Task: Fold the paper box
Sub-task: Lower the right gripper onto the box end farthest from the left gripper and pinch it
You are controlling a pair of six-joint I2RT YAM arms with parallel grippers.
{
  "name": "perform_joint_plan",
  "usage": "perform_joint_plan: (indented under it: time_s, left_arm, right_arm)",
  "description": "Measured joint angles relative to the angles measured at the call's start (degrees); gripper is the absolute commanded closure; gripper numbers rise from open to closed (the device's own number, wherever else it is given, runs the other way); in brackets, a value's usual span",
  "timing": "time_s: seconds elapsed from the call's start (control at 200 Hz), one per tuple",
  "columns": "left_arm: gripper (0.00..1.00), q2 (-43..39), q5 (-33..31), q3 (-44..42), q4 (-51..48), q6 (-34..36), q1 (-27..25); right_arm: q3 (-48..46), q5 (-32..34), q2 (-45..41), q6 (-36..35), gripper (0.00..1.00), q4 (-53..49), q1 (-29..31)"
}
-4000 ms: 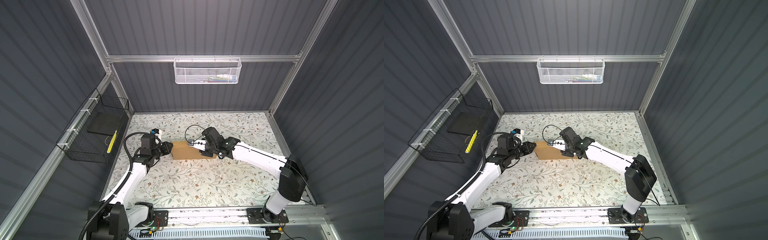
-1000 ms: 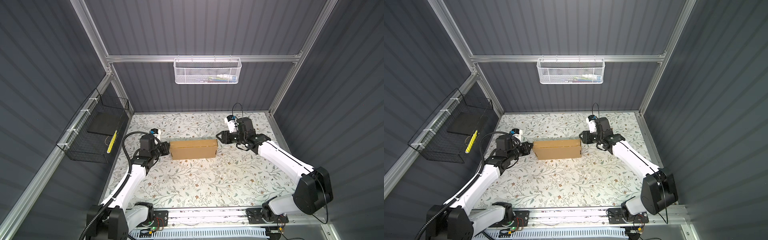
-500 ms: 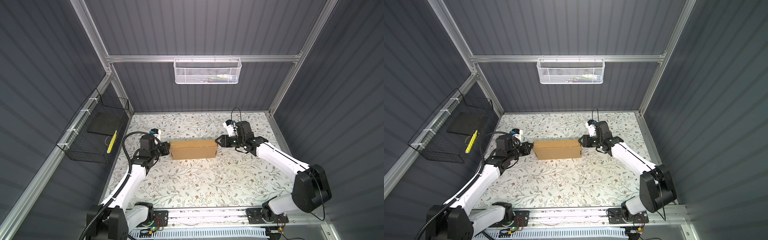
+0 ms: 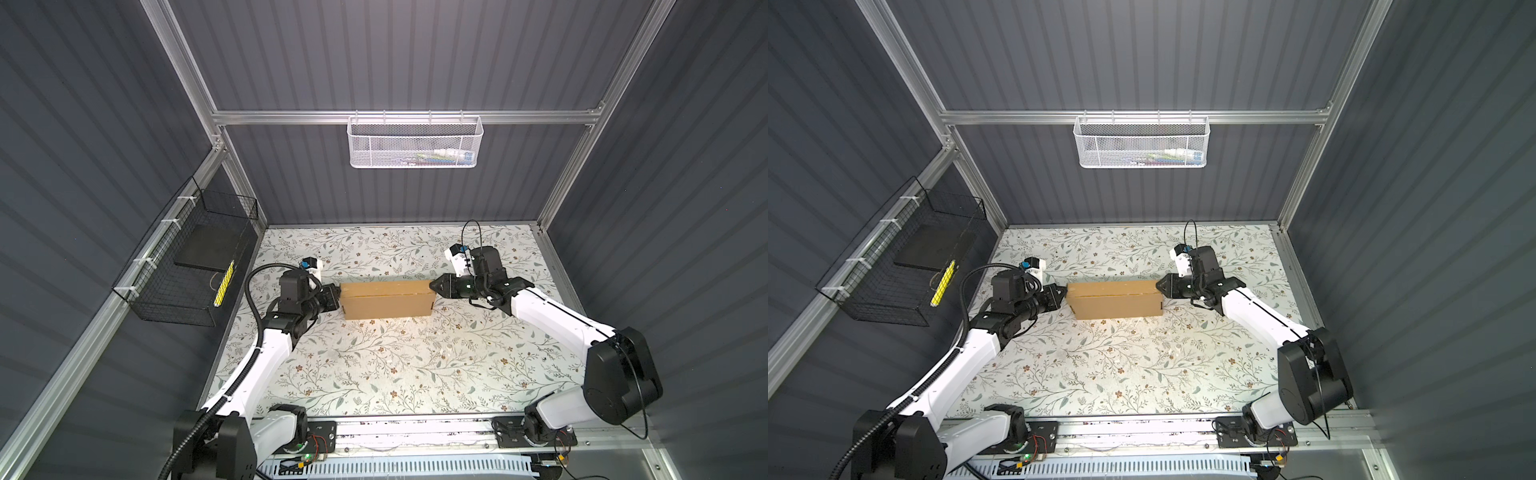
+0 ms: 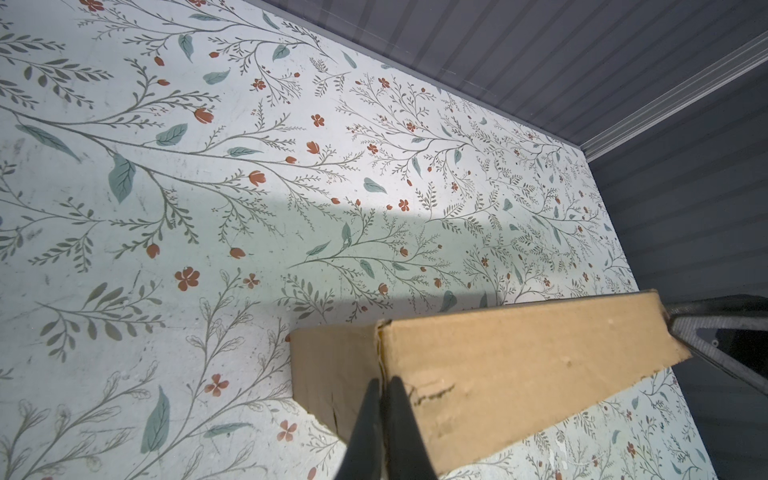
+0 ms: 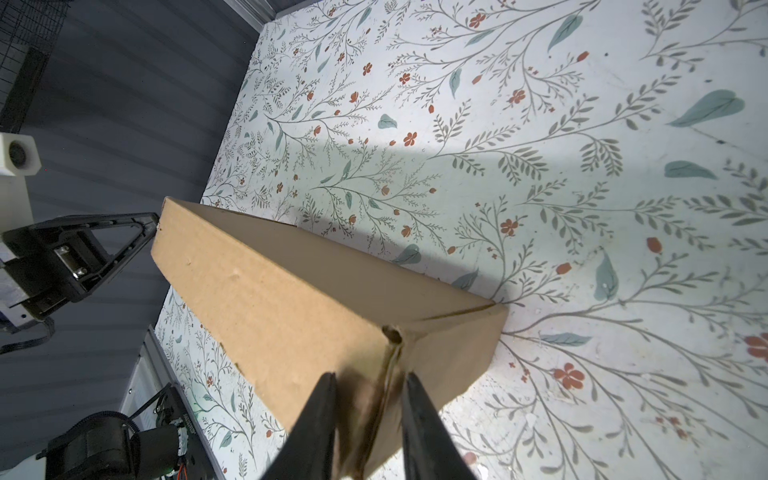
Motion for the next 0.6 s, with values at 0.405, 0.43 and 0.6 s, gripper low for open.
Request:
perform_joint_plan:
  time_s: [0.405,0.43,0.6]
  left_arm:
    - [0.92,0.0,0.7,0.0,0.0,0.0,0.0]
    - [0.92,0.0,0.7,0.0,-0.1,0.0,0.0]
    - [0.92,-0.2,0.9,0.0,-0.4,0.0,0.0]
  right_arm:
    - [-0.5,-0.1,0.0,-0.2,0.78,0.9,-0.1]
    - [-0.5,-0.1,0.0,-0.2,0.78,0.9,0.0]
    - [-0.6,0.4,-0.1,-1.0,0.79,0.9,0.2]
